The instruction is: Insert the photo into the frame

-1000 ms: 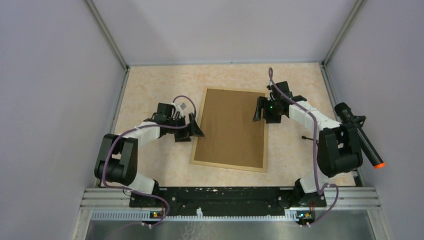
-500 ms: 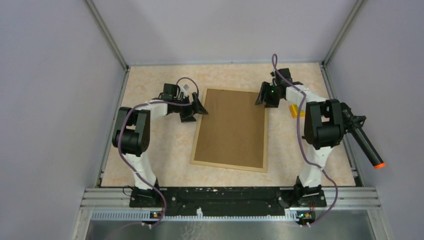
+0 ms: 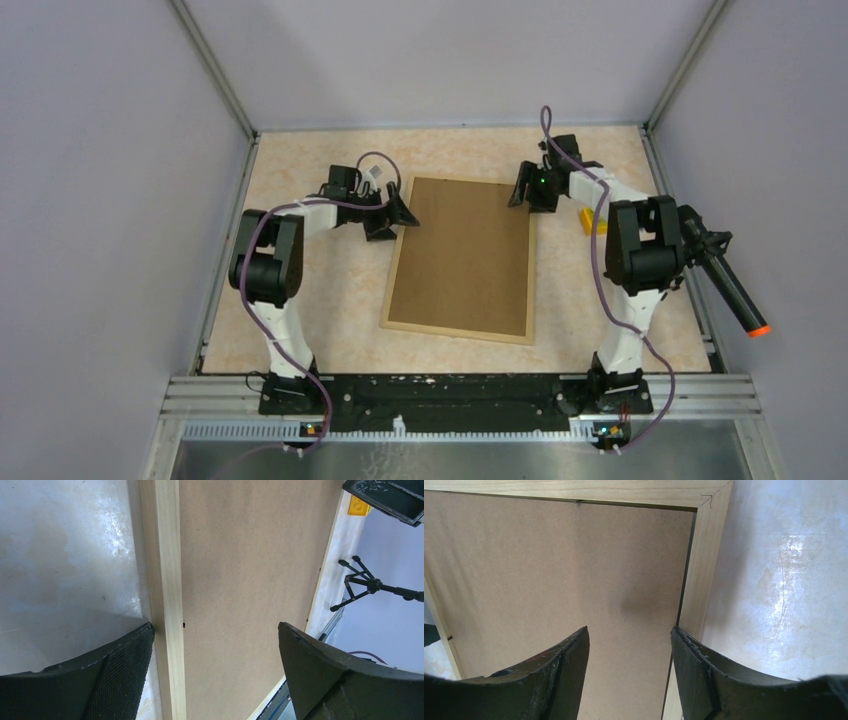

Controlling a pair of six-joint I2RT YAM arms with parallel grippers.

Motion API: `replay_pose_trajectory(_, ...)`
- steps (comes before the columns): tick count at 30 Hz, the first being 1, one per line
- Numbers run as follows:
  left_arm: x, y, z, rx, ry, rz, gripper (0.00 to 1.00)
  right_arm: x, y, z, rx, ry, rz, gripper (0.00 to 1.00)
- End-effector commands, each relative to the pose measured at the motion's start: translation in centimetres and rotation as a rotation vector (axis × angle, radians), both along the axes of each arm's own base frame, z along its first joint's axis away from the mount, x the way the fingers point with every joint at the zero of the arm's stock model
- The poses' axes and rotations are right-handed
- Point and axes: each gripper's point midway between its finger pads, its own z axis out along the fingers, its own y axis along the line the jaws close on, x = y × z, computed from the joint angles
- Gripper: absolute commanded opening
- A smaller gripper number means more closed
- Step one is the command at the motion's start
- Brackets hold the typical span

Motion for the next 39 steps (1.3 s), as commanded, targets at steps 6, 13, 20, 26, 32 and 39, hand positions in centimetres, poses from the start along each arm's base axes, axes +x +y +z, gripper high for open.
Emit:
replay_pose_trajectory(6, 0.1, 0.1, -2.0, 0.011, 0.015, -0.016, 0.97, 0.5, 0.4, -3.2, 0.054, 0.043, 0.016, 0.61)
replay_pose_trajectory(13, 0.1, -0.3, -2.3, -0.013, 0.030, -0.032, 0.96, -2.0, 0.8, -7.3, -0.033, 0.135, 0.005, 0.58)
replay_pose_trajectory(20, 0.1, -0.3, -2.2, -0.015, 0.028, -0.034, 0.96, -4.1, 0.4, -10.2, -0.264, 0.211, 0.043, 0.58)
replay_pose_trajectory(26, 0.0, -0.4, -2.1, -0.022, 0.032, -0.036, 0.96, -4.9, 0.8, -11.0, -0.342, 0.268, 0.082, 0.58)
replay_pose_trajectory(32, -0.1, -0.5, -1.9, -0.029, 0.033, -0.038, 0.96, -5.6, 0.9, -11.0, -0.447, 0.304, 0.130, 0.58)
replay_pose_trajectory(39, -0.2, -0.5, -1.6, -0.033, 0.028, -0.039, 0.96, -5.7, 2.0, -9.6, -0.523, 0.305, 0.185, 0.61)
